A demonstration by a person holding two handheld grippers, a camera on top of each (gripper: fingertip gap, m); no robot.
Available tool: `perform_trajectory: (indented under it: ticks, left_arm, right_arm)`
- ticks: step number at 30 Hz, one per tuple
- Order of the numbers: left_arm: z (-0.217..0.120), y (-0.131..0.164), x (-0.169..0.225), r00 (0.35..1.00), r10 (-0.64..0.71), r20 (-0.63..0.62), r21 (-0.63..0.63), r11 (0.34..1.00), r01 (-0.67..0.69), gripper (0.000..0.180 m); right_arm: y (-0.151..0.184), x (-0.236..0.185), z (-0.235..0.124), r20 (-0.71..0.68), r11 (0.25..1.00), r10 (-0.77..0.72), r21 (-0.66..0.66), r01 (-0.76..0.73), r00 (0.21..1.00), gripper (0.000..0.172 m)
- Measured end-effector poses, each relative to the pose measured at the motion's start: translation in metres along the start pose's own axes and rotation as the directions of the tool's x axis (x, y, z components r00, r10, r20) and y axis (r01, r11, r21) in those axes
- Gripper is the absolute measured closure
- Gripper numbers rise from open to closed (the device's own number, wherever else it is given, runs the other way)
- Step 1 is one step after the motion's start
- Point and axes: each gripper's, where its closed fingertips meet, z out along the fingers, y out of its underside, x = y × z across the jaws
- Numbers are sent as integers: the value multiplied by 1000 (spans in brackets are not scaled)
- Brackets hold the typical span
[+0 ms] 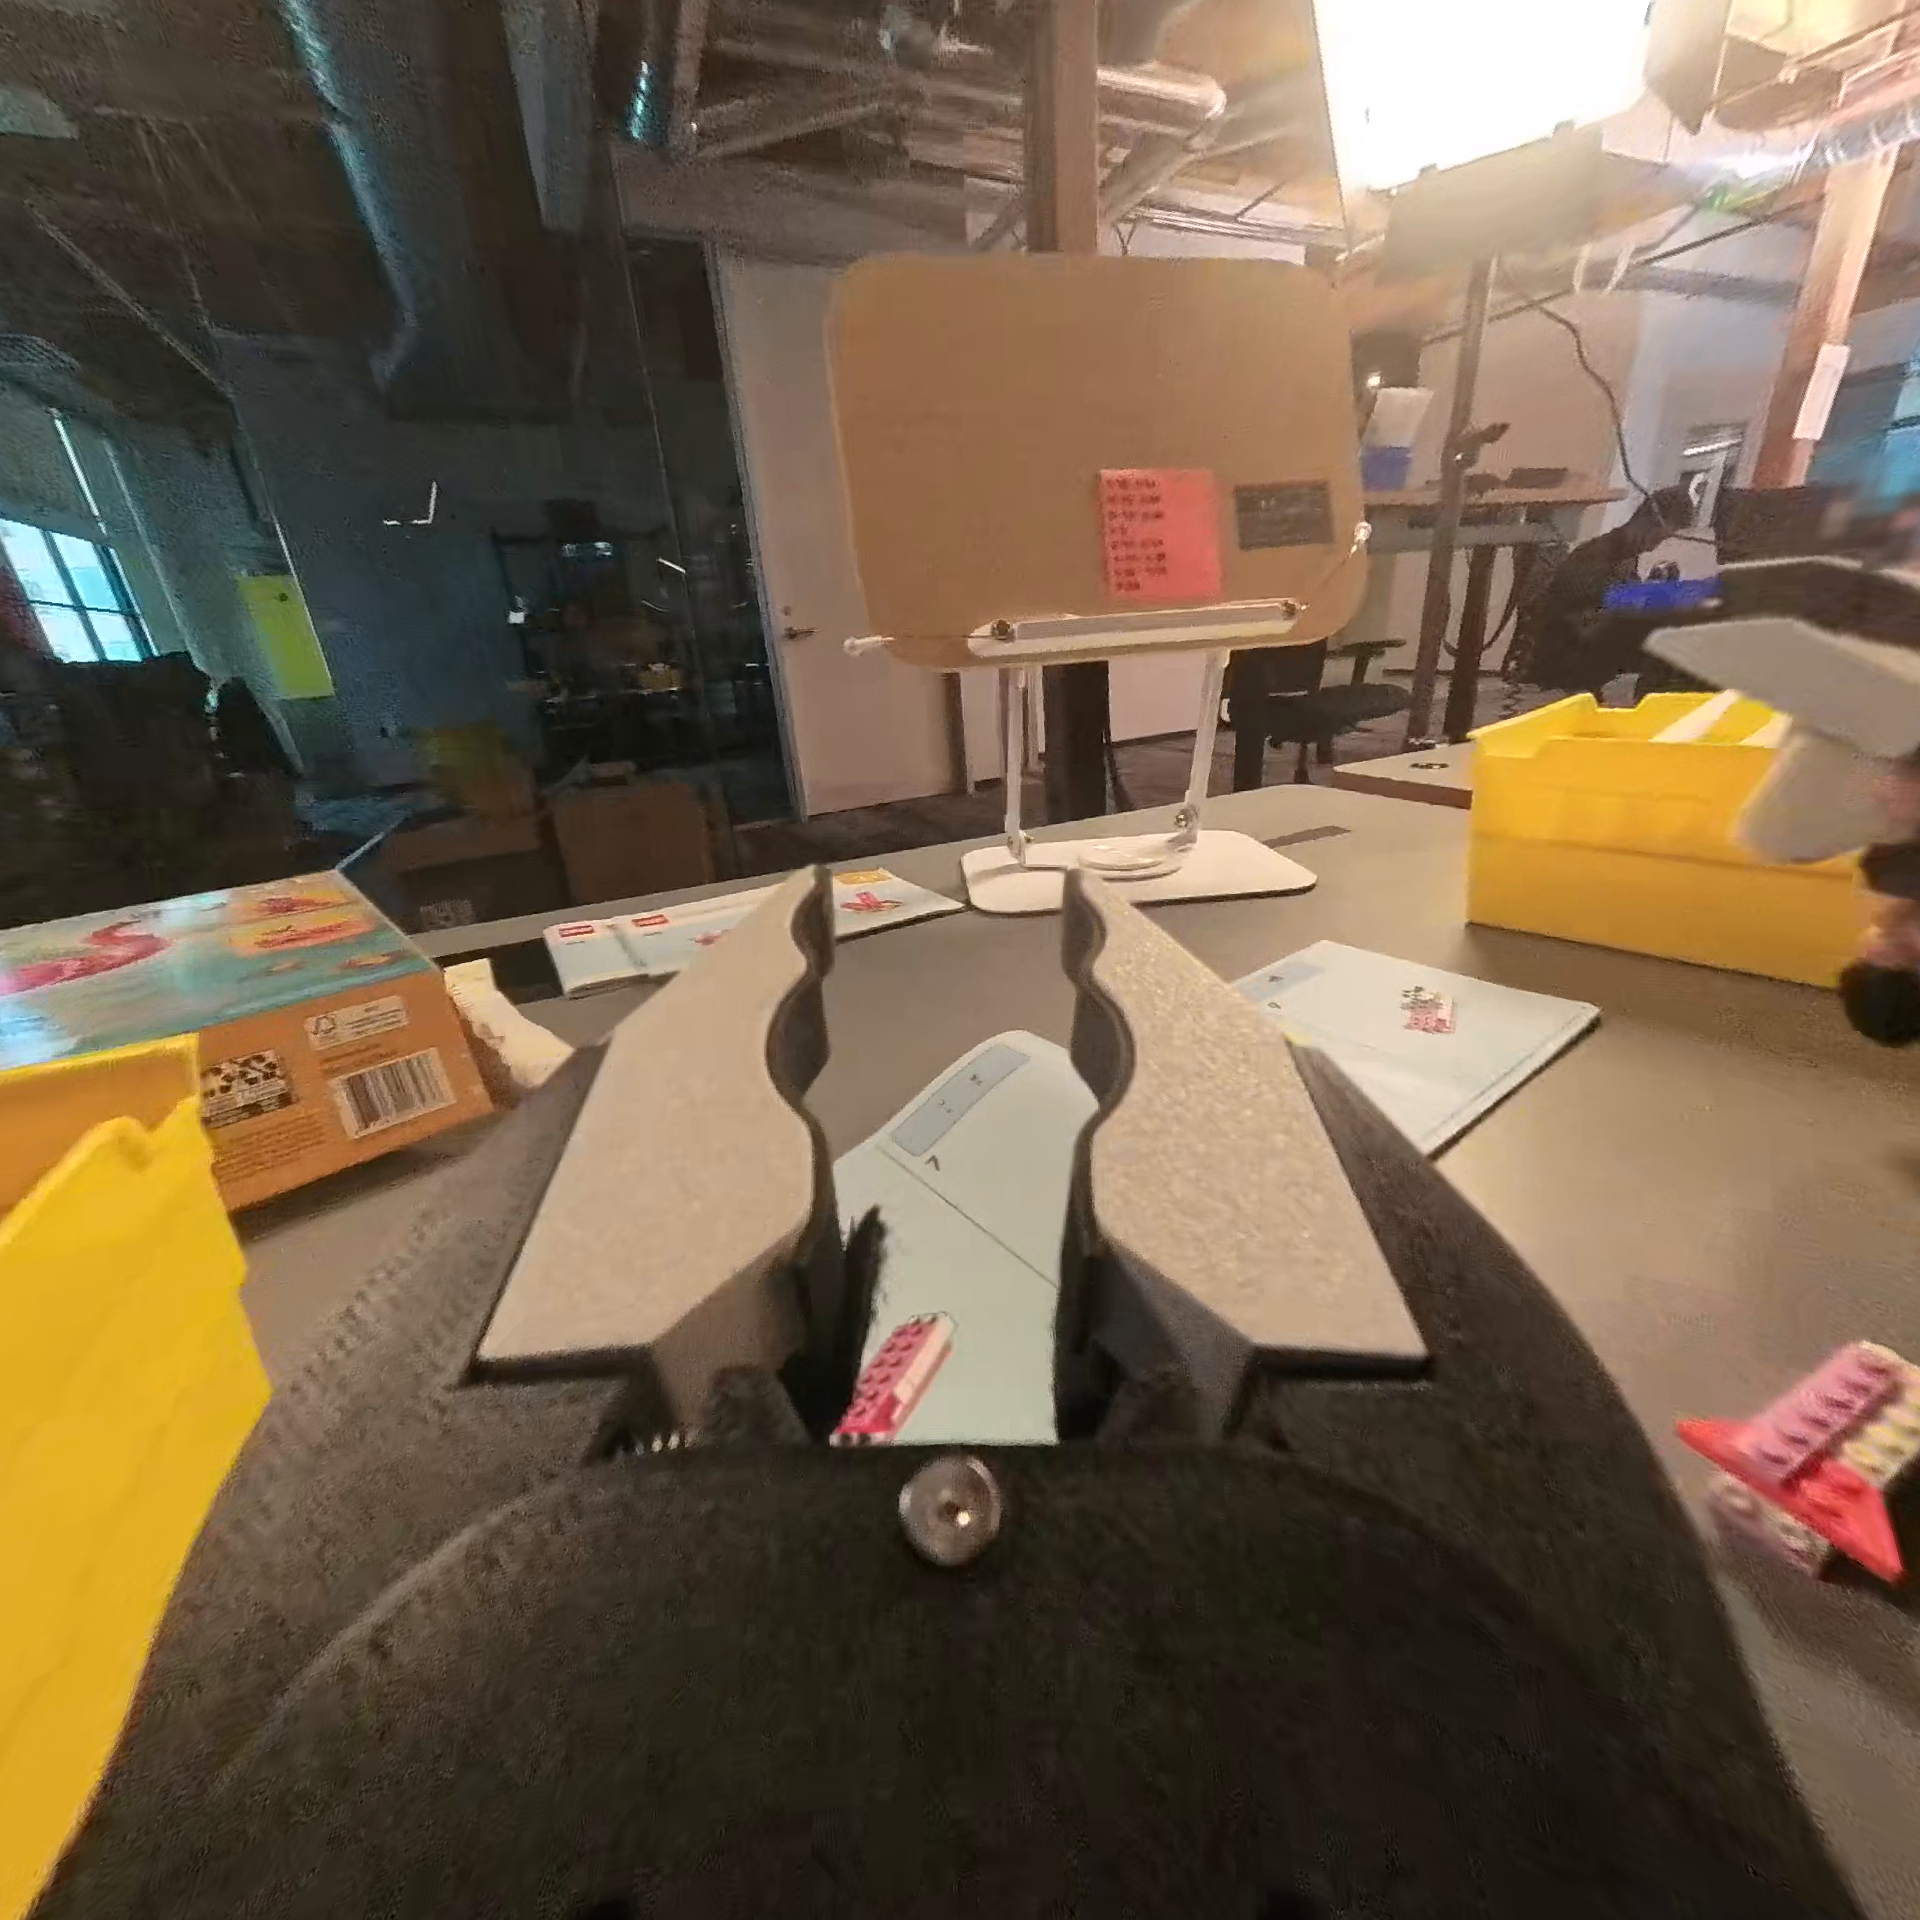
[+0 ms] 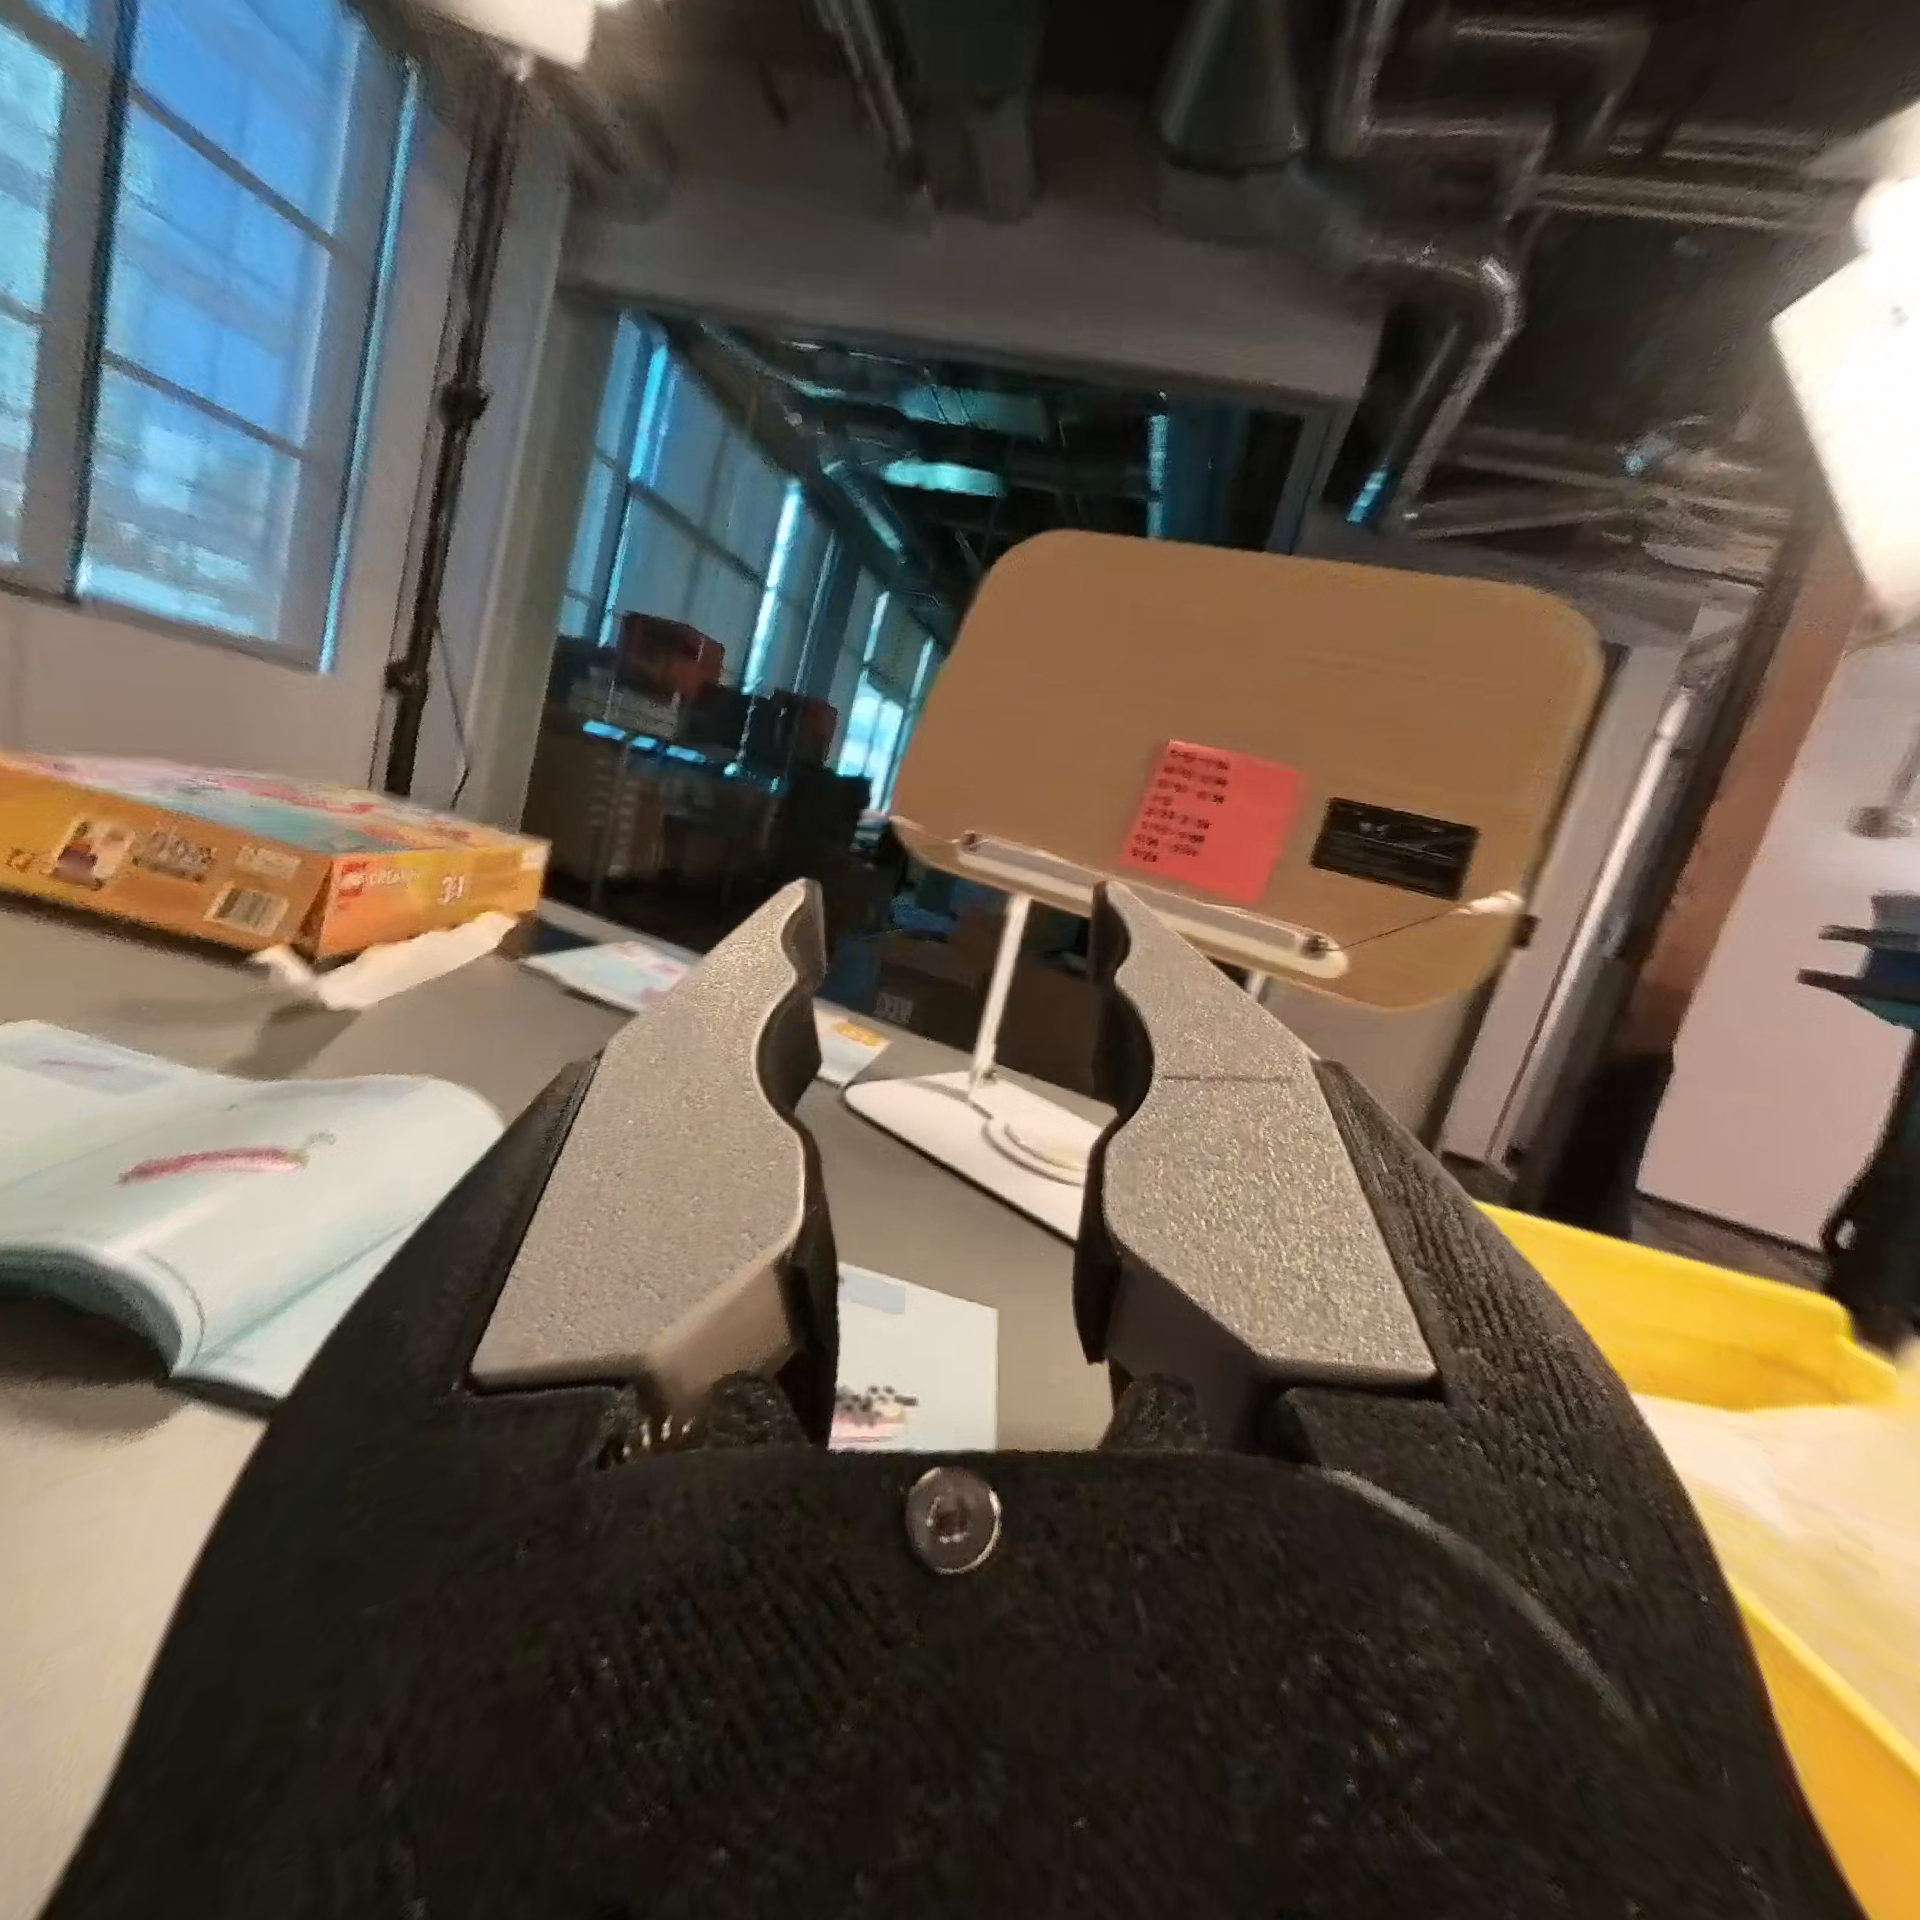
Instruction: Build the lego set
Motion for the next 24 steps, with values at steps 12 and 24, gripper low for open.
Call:
perform_trajectory:
  ticks: [12,24]
  left_arm:
    - [-45,-61,56,986,-109,-127,5,994,111,156]
    - [-193,-93,-98,929,70,364,-206,979,8,146]
  right_arm:
    - [21,-27,3,166,999,-5,-39,12,986,138]
    - [25,-25,2,161,998,36,-64,-26,986,142]
